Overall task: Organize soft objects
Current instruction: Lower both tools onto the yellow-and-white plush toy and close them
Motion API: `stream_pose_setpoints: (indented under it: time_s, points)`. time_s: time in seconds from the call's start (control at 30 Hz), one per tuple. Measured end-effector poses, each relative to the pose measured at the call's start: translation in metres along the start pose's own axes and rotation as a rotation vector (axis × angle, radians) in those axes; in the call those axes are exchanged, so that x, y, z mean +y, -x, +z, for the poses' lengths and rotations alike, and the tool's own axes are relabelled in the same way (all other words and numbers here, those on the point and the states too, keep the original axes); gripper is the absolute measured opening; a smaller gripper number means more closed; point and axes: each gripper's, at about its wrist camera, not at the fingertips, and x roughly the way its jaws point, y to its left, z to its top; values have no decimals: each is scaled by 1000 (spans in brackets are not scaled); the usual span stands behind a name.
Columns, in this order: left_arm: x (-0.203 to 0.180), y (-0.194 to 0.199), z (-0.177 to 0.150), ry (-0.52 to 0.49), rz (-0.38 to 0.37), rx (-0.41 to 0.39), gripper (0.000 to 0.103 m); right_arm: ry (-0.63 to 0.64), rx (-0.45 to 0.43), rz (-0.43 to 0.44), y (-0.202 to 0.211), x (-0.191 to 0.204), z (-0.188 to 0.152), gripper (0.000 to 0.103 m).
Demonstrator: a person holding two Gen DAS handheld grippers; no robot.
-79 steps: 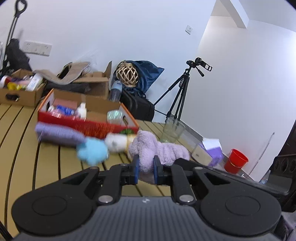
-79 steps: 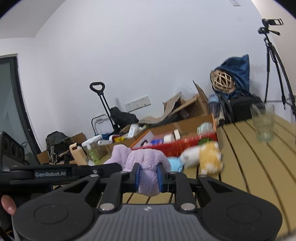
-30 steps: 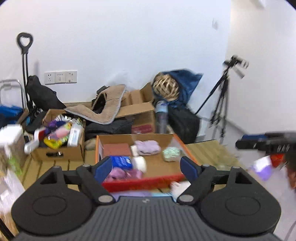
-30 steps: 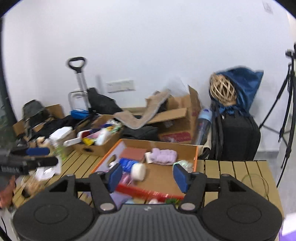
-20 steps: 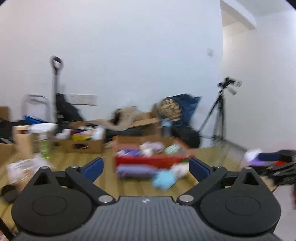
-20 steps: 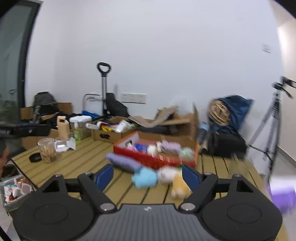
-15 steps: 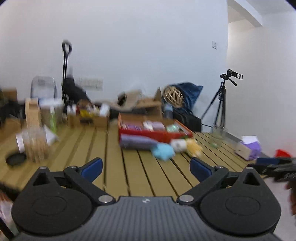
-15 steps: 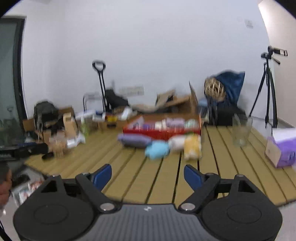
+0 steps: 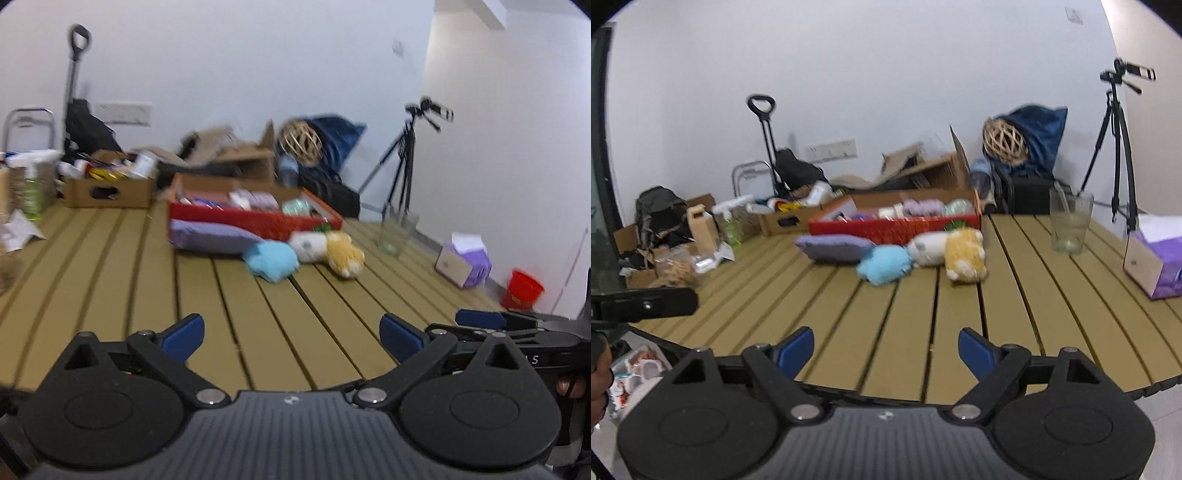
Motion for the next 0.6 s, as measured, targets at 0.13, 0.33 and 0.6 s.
stream_pose_setpoints:
  time_s: [0.13, 0.33, 0.6]
  points:
    - [-1, -61, 18, -39, -18, 59, 103, -26, 16, -35, -42, -21, 13, 85]
    - [1, -162, 72, -78, -58, 69, 102, -30, 34, -82, -130, -50, 54, 83]
    - [39, -244, 66, 58, -19, 118, 74, -5, 65, -191, -232, -75, 77, 57]
